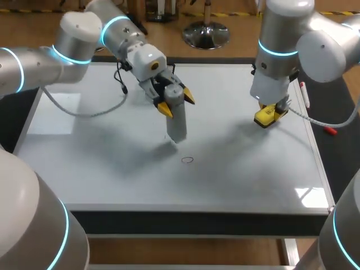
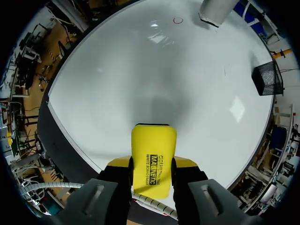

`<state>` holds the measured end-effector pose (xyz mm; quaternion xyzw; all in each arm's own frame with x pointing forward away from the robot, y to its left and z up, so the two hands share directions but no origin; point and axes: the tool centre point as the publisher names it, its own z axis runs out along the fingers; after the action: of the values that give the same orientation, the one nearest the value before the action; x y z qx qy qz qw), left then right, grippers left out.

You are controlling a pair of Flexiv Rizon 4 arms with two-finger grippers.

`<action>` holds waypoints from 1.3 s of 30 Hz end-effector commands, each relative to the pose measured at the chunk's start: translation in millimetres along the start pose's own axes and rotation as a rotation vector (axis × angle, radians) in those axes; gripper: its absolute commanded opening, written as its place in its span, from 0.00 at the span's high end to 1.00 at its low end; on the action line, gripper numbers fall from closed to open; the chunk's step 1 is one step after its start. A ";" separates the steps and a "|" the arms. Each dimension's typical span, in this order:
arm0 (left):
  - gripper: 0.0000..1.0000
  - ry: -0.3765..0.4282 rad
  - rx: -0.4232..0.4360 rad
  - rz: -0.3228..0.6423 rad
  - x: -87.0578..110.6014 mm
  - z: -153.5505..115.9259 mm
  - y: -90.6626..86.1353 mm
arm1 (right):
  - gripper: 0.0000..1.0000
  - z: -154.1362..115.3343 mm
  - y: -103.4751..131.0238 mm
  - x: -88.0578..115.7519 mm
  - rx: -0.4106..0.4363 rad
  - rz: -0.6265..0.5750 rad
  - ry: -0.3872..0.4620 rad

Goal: Pick up the inspection probe, press it on each red-marked spot on the whiteboard one by one, put down the probe, pick up the eraser, and wipe off all the red marks.

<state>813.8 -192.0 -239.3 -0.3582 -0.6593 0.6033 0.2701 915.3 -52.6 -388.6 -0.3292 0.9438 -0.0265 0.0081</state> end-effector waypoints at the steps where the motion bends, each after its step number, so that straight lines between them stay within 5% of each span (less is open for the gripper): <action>1: 1.00 0.018 -0.019 0.007 0.7 -30.8 -12.7 | 1.00 -0.4 -0.4 0.1 0.002 -0.001 0.001; 23: 1.00 -0.030 -0.070 -0.063 26.6 -145.0 -17.7 | 1.00 -0.4 -0.4 0.1 0.002 -0.001 0.001; 39: 1.00 -0.019 -0.050 -0.097 45.8 -196.2 -9.4 | 1.00 -0.4 -0.4 0.1 0.002 -0.001 0.001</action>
<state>922.3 -47.9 -205.1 -0.3243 -0.7051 0.5691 0.2718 915.2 -52.6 -388.6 -0.3292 0.9438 -0.0265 0.0080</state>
